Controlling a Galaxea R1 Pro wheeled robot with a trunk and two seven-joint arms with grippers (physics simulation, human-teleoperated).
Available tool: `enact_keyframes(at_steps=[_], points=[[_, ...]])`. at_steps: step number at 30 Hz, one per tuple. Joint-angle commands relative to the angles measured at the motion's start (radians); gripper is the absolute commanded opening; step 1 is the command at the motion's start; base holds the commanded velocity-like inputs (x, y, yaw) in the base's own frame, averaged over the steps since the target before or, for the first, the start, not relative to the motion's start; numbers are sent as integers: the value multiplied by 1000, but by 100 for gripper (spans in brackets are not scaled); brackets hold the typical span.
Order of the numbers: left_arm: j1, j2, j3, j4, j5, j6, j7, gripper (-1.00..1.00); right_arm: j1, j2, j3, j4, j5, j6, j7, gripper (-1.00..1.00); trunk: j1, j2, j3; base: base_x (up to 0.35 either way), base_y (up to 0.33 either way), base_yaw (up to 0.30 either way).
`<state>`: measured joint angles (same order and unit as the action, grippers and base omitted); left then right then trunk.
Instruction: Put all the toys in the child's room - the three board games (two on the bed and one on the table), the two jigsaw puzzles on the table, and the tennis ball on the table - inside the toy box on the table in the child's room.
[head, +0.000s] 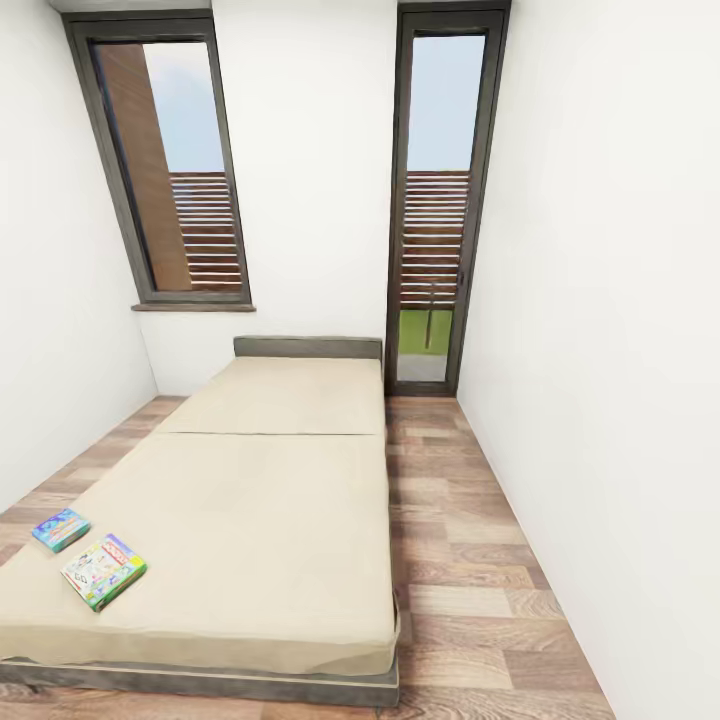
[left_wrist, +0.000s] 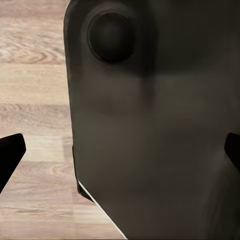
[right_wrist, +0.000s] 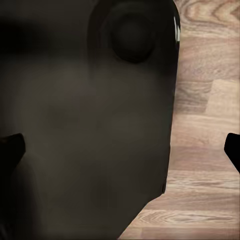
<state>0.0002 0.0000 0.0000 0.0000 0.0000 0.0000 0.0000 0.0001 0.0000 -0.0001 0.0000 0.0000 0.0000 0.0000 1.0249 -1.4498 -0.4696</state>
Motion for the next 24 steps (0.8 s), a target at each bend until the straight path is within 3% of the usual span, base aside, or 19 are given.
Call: enact_keyframes(at_steps=[1, 5, 17, 24], points=[[-1, -6, 0, -3, -6, -6, -2, 100, -1, 6, -6, 0, -6, -6, -6, 100, 0, 0, 0, 0, 0, 0], [0, -18, 2, -3, -6, -19, -2, 100, 0, 26, -7, 0, -9, -3, -7, 100, 0, 0, 0, 0, 0, 0], [0, -22, 4, -3, 8, -27, -2, 100, 0, 32, -9, 0, -10, 3, -5, 100, 0, 0, 0, 0, 0, 6], [0, -22, 5, -3, 8, -28, -2, 100, 0, 33, -4, 0, -1, 5, -6, 100, 0, 0, 0, 0, 0, 178]])
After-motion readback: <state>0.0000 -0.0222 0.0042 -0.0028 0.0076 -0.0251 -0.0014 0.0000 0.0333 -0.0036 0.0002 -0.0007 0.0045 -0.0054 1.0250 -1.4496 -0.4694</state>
